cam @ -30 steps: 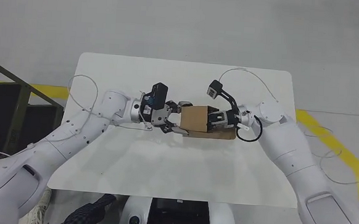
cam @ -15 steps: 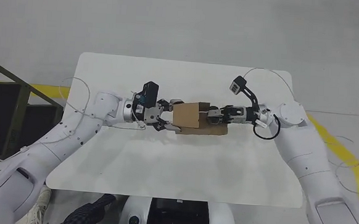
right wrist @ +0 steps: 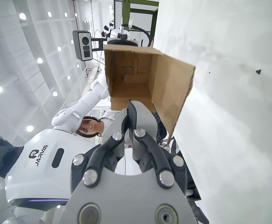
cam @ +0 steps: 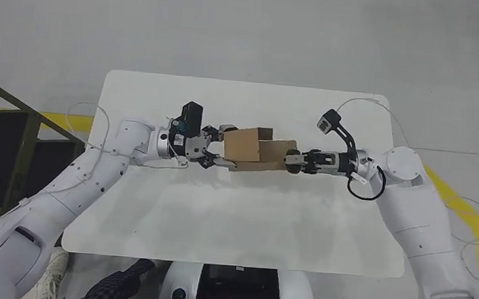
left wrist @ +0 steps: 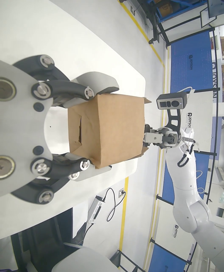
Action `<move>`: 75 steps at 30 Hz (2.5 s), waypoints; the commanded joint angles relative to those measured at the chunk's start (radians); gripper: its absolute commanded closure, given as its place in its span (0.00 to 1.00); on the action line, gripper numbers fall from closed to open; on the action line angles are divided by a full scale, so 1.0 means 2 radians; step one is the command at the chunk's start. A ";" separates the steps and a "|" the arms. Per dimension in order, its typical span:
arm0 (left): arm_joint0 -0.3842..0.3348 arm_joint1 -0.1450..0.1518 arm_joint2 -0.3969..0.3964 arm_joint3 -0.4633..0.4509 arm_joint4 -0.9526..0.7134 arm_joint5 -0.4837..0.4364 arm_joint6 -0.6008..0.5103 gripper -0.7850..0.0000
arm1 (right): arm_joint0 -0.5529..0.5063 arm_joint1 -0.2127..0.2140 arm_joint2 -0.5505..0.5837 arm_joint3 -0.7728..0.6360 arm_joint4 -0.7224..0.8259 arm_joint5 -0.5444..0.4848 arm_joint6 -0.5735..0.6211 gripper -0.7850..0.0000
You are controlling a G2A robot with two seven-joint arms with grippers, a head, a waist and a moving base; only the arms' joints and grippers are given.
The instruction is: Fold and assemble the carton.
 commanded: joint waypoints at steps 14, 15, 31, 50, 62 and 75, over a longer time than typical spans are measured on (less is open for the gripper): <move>0.013 -0.007 -0.015 -0.010 -0.007 0.000 -0.021 0.54 | -0.031 0.002 -0.015 -0.067 -0.011 0.021 -0.024 1.00; 0.014 -0.007 -0.015 -0.012 -0.007 0.000 -0.022 0.54 | -0.028 0.002 -0.016 -0.063 -0.011 0.021 -0.029 1.00; 0.015 -0.012 0.000 -0.020 -0.007 0.000 -0.024 0.54 | 0.012 -0.008 -0.053 -0.036 -0.006 0.014 -0.028 1.00; 0.017 -0.008 0.000 -0.021 -0.002 0.000 -0.010 0.53 | 0.030 0.000 -0.015 0.012 -0.017 0.008 -0.051 1.00; 0.024 -0.006 -0.001 -0.033 -0.001 0.000 -0.013 0.54 | 0.071 -0.009 -0.039 0.048 -0.021 0.002 -0.062 1.00; 0.024 -0.006 -0.004 -0.034 -0.001 0.000 -0.014 0.54 | 0.066 -0.014 -0.067 0.023 -0.019 0.000 -0.028 1.00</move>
